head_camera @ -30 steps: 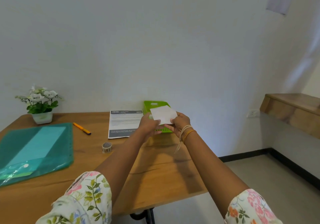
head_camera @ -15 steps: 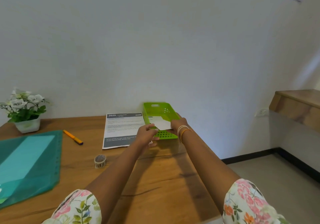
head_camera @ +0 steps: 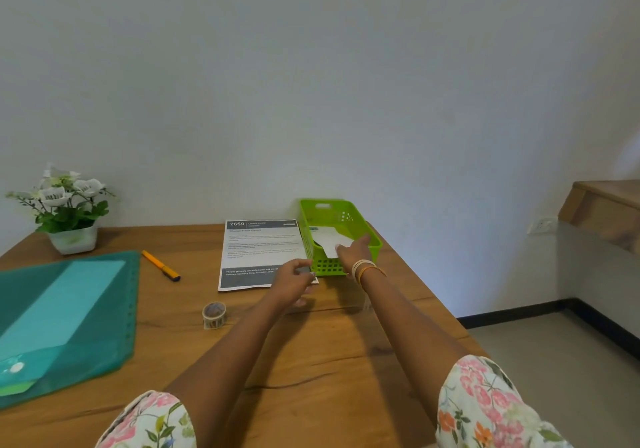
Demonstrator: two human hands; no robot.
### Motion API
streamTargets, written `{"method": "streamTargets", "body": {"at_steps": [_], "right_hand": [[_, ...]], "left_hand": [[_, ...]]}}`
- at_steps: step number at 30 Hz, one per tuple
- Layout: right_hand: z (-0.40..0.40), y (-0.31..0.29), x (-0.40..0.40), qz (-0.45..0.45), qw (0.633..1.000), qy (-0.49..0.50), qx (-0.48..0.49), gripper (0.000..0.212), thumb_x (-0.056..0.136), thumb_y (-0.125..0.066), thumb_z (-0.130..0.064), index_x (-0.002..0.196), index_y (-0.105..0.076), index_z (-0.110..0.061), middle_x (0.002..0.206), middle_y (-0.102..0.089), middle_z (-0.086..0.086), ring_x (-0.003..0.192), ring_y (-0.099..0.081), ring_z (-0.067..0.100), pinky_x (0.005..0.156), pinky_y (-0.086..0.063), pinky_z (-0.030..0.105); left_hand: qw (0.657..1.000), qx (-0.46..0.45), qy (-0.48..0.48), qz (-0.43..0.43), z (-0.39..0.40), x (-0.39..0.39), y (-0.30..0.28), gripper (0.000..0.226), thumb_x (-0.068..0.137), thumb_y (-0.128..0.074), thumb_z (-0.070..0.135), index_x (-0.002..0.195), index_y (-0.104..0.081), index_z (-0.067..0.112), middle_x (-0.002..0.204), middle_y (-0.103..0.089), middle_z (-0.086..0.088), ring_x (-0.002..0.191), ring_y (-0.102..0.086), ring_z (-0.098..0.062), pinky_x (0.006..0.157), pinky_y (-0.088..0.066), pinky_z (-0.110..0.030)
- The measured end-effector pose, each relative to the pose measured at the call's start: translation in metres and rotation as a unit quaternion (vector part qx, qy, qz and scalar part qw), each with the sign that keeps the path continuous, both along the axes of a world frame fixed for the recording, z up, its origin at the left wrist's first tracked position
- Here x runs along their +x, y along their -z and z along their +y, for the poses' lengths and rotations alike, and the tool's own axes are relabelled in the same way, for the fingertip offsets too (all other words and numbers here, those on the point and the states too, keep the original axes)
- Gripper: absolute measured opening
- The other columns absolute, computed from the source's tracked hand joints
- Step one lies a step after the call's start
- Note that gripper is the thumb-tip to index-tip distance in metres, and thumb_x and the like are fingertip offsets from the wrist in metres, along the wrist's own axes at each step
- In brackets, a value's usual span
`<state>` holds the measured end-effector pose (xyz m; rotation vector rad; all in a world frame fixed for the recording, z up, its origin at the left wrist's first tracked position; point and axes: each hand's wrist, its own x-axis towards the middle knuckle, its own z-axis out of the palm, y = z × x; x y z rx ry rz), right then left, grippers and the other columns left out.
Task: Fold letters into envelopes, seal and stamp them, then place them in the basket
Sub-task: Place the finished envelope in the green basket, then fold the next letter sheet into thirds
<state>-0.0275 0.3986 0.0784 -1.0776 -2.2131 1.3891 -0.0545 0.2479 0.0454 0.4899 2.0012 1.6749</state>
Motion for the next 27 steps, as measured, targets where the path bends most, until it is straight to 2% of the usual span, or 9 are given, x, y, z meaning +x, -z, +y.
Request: {"method": "streamTargets", "body": {"at_steps": [3,7,10,13,16,19,22,24,27], "right_hand": [[-0.004,0.001,0.005,0.018,1.0,0.007,0.021,0.085,0.093,-0.051,-0.045,0.151,0.001,-0.009,0.144,-0.043,0.019,0.12,-0.053,0.04,0.097,-0.047,0.051],[-0.019,0.001,0.02,0.078,0.991,0.069,0.083,0.063,0.099,-0.04,-0.044,0.15,-0.015,-0.018,0.135,-0.054,0.019,0.12,-0.053,0.04,0.095,-0.043,0.043],[-0.04,0.01,0.03,0.145,0.977,0.113,0.111,0.048,0.099,-0.042,-0.037,0.141,-0.03,-0.017,0.122,-0.061,0.015,0.11,-0.058,0.039,0.08,-0.045,0.038],[-0.061,0.025,0.037,0.181,0.963,0.121,0.159,0.026,0.096,-0.045,-0.028,0.118,-0.039,-0.015,0.096,-0.066,0.017,0.087,-0.062,0.038,0.062,-0.036,0.031],[-0.078,0.038,0.042,0.142,0.969,0.046,0.196,0.012,0.091,-0.049,-0.018,0.101,-0.045,-0.013,0.083,-0.065,0.016,0.08,-0.06,0.036,0.058,-0.035,0.033],[-0.096,0.042,0.046,0.079,0.975,-0.033,0.208,0.01,0.085,-0.049,-0.012,0.092,-0.056,-0.015,0.087,-0.066,0.012,0.086,-0.059,0.033,0.066,-0.041,0.033],[-0.117,0.048,0.048,0.034,0.974,-0.088,0.205,0.015,0.083,-0.048,-0.013,0.088,-0.062,-0.015,0.09,-0.068,0.011,0.089,-0.061,0.032,0.072,-0.046,0.033],[-0.133,0.053,0.047,0.016,0.97,-0.121,0.211,0.015,0.083,-0.049,-0.013,0.087,-0.063,-0.016,0.09,-0.068,0.011,0.089,-0.062,0.031,0.073,-0.047,0.032],[-0.156,0.053,0.039,0.0,0.957,-0.157,0.245,0.016,0.086,-0.051,-0.015,0.092,-0.065,-0.015,0.1,-0.064,0.009,0.095,-0.06,0.027,0.082,-0.049,0.034]], "left_hand": [[1.0,-0.017,0.006,0.017,-0.008,-0.003,0.006,0.023,0.095,-0.056,0.017,0.116,-0.056,0.026,0.107,-0.062,-0.008,0.091,-0.066,-0.023,0.067,-0.051,-0.033],[0.999,-0.025,0.0,0.031,-0.021,-0.011,0.013,0.027,0.095,-0.055,0.012,0.122,-0.056,0.016,0.086,-0.059,-0.008,0.067,-0.055,-0.016,0.053,-0.045,-0.029],[0.998,-0.029,-0.022,0.057,-0.031,-0.007,0.02,0.026,0.095,-0.053,0.006,0.12,-0.057,0.011,0.074,-0.057,-0.008,0.058,-0.051,-0.014,0.044,-0.038,-0.022],[0.993,-0.027,-0.042,0.102,-0.043,0.004,0.018,0.022,0.095,-0.052,0.004,0.113,-0.063,0.013,0.087,-0.061,-0.006,0.068,-0.057,-0.013,0.052,-0.045,-0.02],[0.983,-0.039,-0.061,0.171,-0.06,0.015,0.016,0.021,0.093,-0.054,0.005,0.102,-0.068,0.019,0.097,-0.065,-0.002,0.084,-0.061,-0.013,0.07,-0.051,-0.028],[0.972,-0.041,-0.084,0.217,-0.083,0.023,0.013,0.023,0.091,-0.057,0.006,0.091,-0.069,0.025,0.091,-0.069,0.001,0.086,-0.063,-0.014,0.076,-0.052,-0.03],[0.955,-0.058,-0.108,0.271,-0.11,0.035,0.014,0.022,0.088,-0.06,0.009,0.087,-0.069,0.029,0.083,-0.069,0.008,0.079,-0.063,-0.007,0.07,-0.051,-0.021],[0.929,-0.084,-0.147,0.33,-0.128,0.041,0.019,0.019,0.086,-0.064,0.012,0.088,-0.071,0.03,0.078,-0.066,0.014,0.072,-0.061,-0.005,0.063,-0.048,-0.022],[0.885,-0.125,-0.204,0.399,-0.15,0.038,0.022,0.015,0.084,-0.067,0.019,0.096,-0.07,0.027,0.087,-0.064,0.011,0.079,-0.058,-0.008,0.062,-0.04,-0.021]]}}
